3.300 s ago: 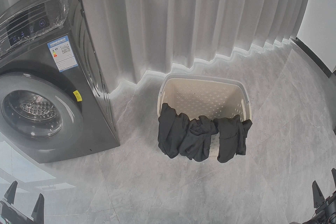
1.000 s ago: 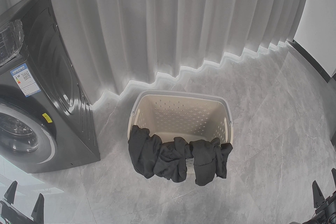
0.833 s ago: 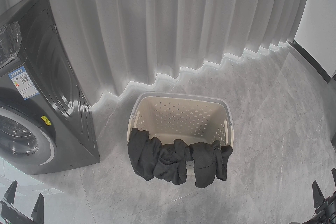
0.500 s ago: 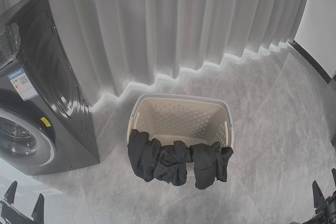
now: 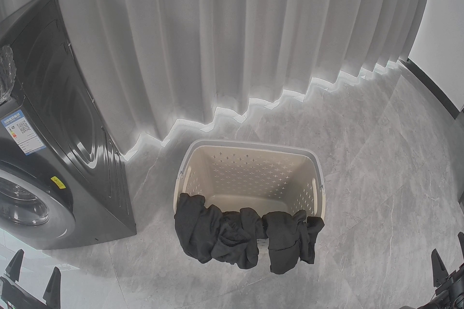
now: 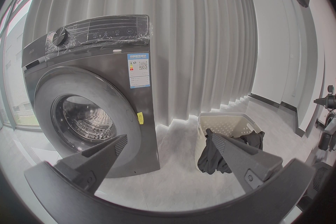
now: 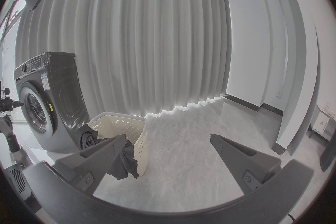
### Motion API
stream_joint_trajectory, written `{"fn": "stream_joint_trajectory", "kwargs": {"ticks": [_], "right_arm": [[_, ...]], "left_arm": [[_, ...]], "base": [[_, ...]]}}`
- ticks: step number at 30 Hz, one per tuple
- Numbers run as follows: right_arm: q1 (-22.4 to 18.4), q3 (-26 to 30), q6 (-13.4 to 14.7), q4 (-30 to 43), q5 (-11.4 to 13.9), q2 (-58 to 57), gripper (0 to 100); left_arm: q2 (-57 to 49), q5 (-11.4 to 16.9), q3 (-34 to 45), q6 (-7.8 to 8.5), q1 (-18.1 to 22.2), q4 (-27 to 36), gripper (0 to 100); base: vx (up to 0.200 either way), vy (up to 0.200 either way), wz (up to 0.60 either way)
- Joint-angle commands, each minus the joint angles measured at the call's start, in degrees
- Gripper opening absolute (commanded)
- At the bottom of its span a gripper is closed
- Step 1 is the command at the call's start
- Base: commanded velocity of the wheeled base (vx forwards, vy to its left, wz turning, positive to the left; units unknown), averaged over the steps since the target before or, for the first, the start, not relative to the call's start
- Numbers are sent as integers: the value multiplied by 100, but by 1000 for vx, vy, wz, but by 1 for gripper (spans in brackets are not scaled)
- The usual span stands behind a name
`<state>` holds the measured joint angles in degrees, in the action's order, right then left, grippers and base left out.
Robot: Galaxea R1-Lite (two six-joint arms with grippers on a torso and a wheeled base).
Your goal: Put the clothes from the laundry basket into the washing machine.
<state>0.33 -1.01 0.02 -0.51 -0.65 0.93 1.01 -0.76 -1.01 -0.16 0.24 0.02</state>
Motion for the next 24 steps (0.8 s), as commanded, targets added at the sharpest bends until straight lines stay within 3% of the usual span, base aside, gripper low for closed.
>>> {"fn": "stream_joint_trajectory", "kwargs": {"ticks": [1,7,13,22,24], "right_arm": [[2,101,6,-2,3,-22,100],[2,101,6,-2,3,-22,100],[2,101,6,-2,-6,-22,100],[2,101,6,-2,-6,-22,100],[2,101,6,-2,-6,-22,100]], "left_arm": [[-75,-4,101,7,2,6,100],[-75,-4,101,7,2,6,100],[-75,-4,101,7,2,6,100],[-75,-4,101,7,2,6,100],[-75,-4,101,16,2,6,100]], "base": [[0,0,0],[0,0,0],[200,0,0],[0,0,0],[200,0,0]]}}
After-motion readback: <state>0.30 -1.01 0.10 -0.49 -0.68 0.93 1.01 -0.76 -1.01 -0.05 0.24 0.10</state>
